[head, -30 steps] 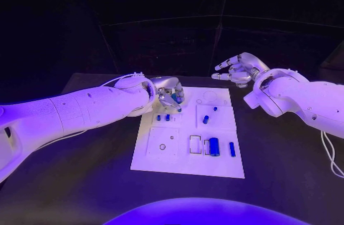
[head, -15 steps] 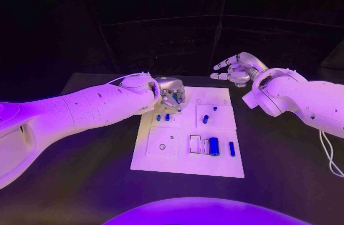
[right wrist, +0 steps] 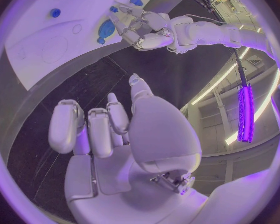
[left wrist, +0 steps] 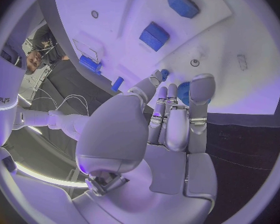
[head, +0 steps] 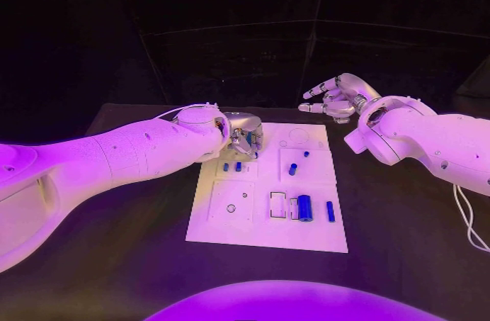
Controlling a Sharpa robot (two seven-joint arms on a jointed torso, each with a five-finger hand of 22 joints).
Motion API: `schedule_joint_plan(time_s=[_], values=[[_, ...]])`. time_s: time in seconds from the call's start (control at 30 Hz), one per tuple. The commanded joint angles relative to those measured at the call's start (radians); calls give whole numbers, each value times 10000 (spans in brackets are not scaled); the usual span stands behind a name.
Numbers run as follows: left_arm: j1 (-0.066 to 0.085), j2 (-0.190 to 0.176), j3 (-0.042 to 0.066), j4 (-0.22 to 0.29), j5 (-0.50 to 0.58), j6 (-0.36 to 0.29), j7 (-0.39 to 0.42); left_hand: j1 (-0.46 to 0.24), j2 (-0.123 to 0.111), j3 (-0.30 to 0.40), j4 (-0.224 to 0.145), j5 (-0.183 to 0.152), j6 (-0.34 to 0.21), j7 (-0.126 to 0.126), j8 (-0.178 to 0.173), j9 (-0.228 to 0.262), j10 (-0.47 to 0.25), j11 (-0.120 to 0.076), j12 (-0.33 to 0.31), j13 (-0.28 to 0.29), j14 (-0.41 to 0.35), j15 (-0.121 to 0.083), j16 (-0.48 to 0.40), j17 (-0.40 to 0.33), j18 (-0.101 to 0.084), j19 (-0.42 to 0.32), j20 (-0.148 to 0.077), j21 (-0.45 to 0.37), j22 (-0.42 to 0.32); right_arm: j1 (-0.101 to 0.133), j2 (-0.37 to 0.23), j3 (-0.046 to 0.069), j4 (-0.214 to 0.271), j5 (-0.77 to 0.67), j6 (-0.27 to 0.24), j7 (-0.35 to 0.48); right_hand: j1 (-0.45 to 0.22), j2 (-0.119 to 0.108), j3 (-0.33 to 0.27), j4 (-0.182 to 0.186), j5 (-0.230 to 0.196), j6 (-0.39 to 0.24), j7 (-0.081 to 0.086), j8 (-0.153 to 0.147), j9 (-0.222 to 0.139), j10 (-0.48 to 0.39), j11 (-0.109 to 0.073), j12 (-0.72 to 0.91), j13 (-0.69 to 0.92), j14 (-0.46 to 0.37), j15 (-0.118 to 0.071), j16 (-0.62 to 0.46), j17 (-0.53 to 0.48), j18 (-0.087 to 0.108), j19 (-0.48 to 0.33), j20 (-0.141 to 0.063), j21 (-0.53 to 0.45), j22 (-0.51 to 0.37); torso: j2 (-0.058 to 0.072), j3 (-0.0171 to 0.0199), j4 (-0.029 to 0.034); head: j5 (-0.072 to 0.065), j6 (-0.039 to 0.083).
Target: Assemble the parts on the task board
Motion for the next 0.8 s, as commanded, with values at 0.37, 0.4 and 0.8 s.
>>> schedule_joint_plan(time_s=[0.37, 0.4, 0.8], values=[[-47, 206, 5, -226, -186, 478, -140, 91, 255, 288, -72, -13, 234, 3, -72, -102, 280, -28, -145, -45, 215, -74, 69, -60, -103, 96, -41, 211, 182, 18, 42, 5, -2, 15, 57, 85, -11, 111, -49, 7, 32, 30, -59, 62, -15, -20, -33, -18, -11, 506, -74, -28, -5, 190, 9, -54, -33, -10, -3, 1, -6, 4, -33], [-53, 216, 5, -240, -188, 493, -141, 97, 265, 307, -78, -14, 243, 1, -75, -108, 288, -29, -156, -47, 215, -76, 69, -64, -105, 97, -42, 219, 192, 18, 43, 5, -2, 15, 57, 85, -11, 111, -49, 7, 32, 30, -59, 62, -15, -20, -33, -18, -11, 506, -74, -28, -5, 190, 9, -54, -33, -10, -2, 2, -2, -3, -39], [-87, 339, 6, -417, -263, 751, -212, 107, 309, 389, -98, -19, 297, 3, -81, -137, 353, -36, -203, -50, 219, -82, 82, -63, -113, 99, -49, 264, 242, 19, 52, 5, -1, 15, 56, 86, -1, 130, -49, 5, 41, 27, -60, 66, -16, -17, -33, -11, -8, 507, -74, -29, -3, 188, 15, -55, -31, -1, -1, 6, -7, -12, -65]])
